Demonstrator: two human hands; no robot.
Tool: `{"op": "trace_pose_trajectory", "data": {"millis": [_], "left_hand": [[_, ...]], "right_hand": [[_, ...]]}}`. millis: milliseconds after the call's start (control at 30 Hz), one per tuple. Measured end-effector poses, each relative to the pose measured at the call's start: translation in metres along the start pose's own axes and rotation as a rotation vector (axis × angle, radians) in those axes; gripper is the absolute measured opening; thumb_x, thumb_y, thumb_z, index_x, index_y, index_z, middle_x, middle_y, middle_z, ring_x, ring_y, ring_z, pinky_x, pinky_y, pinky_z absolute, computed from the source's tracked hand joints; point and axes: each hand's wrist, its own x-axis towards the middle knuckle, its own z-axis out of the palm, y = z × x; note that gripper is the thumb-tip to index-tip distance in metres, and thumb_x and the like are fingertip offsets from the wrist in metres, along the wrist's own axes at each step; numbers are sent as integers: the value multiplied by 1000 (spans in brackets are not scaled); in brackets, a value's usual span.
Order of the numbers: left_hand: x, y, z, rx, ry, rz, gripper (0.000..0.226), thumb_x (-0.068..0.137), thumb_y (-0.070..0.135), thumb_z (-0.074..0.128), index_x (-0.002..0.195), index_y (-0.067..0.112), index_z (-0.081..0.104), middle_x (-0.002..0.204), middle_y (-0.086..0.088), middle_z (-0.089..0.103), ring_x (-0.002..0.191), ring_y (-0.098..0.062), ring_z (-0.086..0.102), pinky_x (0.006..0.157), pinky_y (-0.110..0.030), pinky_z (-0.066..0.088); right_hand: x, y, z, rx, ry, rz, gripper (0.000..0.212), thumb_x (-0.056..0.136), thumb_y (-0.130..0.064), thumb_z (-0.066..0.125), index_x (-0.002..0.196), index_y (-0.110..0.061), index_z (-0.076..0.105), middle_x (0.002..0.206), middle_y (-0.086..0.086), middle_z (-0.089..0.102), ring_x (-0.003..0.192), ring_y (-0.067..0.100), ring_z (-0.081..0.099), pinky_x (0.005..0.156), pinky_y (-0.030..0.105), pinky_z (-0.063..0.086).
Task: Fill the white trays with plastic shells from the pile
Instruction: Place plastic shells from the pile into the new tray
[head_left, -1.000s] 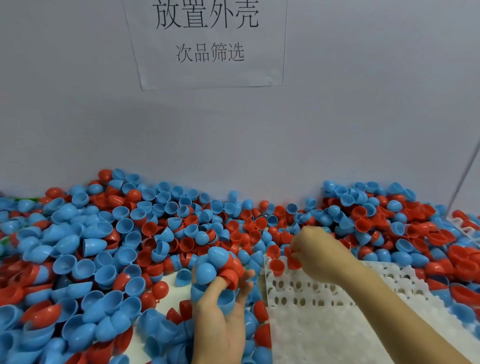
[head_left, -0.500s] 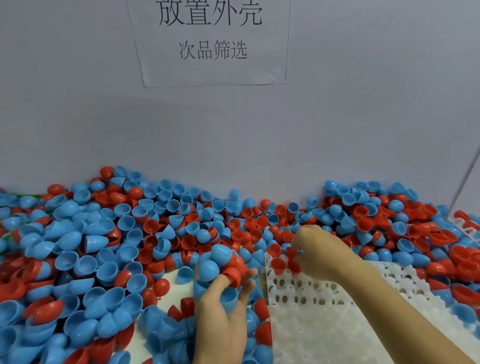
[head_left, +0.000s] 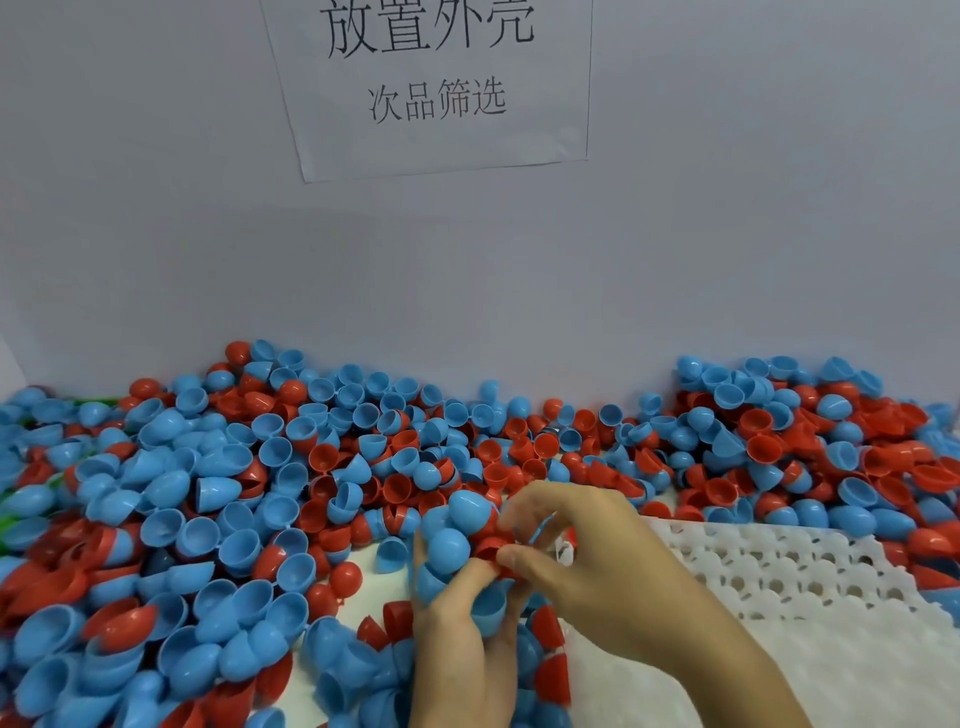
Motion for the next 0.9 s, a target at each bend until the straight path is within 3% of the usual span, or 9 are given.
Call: {"op": "trace_pose_trajectory", "data": {"millis": [167, 267, 333, 467, 533, 600, 700, 800, 900], "left_hand": [[-1, 3, 3, 7, -63, 8, 78, 55, -5, 72, 130, 15, 63, 113, -22, 72, 85, -24, 75, 59, -34, 59], [-4, 5, 7, -1, -132, 11, 57, 62, 1, 76, 115, 23, 71, 110, -19, 73, 91, -29, 76, 60, -36, 59], [-3, 4, 8, 13, -123, 3, 59, 62, 9, 85, 116, 24, 69, 111, -16, 74, 94, -29, 75, 60, -35, 59], [1, 5, 7, 32, -42, 28, 59, 59, 33, 77, 117, 32, 68, 111, -9, 76, 94, -23, 76, 62, -32, 58], [0, 5, 5, 59, -24, 33, 62, 56, 34, 79, 117, 36, 68, 110, -4, 76, 93, -16, 75, 65, -30, 55], [0, 5, 4, 73, -39, 28, 59, 56, 34, 80, 114, 36, 69, 109, -3, 77, 88, -13, 76, 59, -26, 56], [-2, 4, 4, 91, -74, 13, 56, 63, 29, 78, 118, 36, 67, 110, -5, 76, 92, -16, 76, 56, -25, 57], [-3, 4, 5, 136, -110, 19, 47, 63, 30, 77, 108, 40, 71, 109, -6, 77, 94, -21, 76, 60, -28, 59], [-3, 5, 4, 156, -147, 24, 37, 63, 28, 80, 99, 37, 76, 108, -10, 76, 92, -22, 76, 61, -28, 59]], "right_hand": [[1, 6, -1, -51, 48, 8, 7, 89, -27, 69, 90, -34, 69, 86, -23, 66, 88, -7, 59, 73, 9, 47], [2, 9, -1, -131, 50, 51, 3, 88, -31, 69, 86, -33, 70, 87, -21, 65, 83, -1, 61, 74, 22, 54], [2, 9, 1, -165, 35, 56, 3, 86, -30, 69, 85, -32, 72, 87, -20, 65, 83, 1, 61, 75, 25, 55], [2, 9, 1, -130, -17, -8, 11, 90, -25, 67, 88, -28, 77, 84, -19, 68, 88, -6, 60, 72, 16, 52], [2, 9, -3, -89, 8, -7, 12, 94, -28, 65, 94, -31, 76, 88, -22, 70, 88, -10, 60, 69, 9, 50], [2, 10, -5, -10, 77, -1, 8, 92, -34, 67, 98, -37, 72, 90, -24, 68, 88, -12, 61, 68, 5, 48], [1, 10, -6, 36, 46, -17, 21, 87, -48, 68, 108, -51, 65, 99, -26, 63, 93, -12, 59, 69, 8, 49], [2, 8, -8, 50, 11, -19, 20, 84, -49, 70, 97, -63, 64, 101, -27, 62, 91, -10, 59, 68, 11, 50], [2, 10, -8, 131, 23, 18, 18, 79, -46, 75, 95, -54, 69, 98, -22, 63, 86, -5, 64, 67, 14, 55]]}}
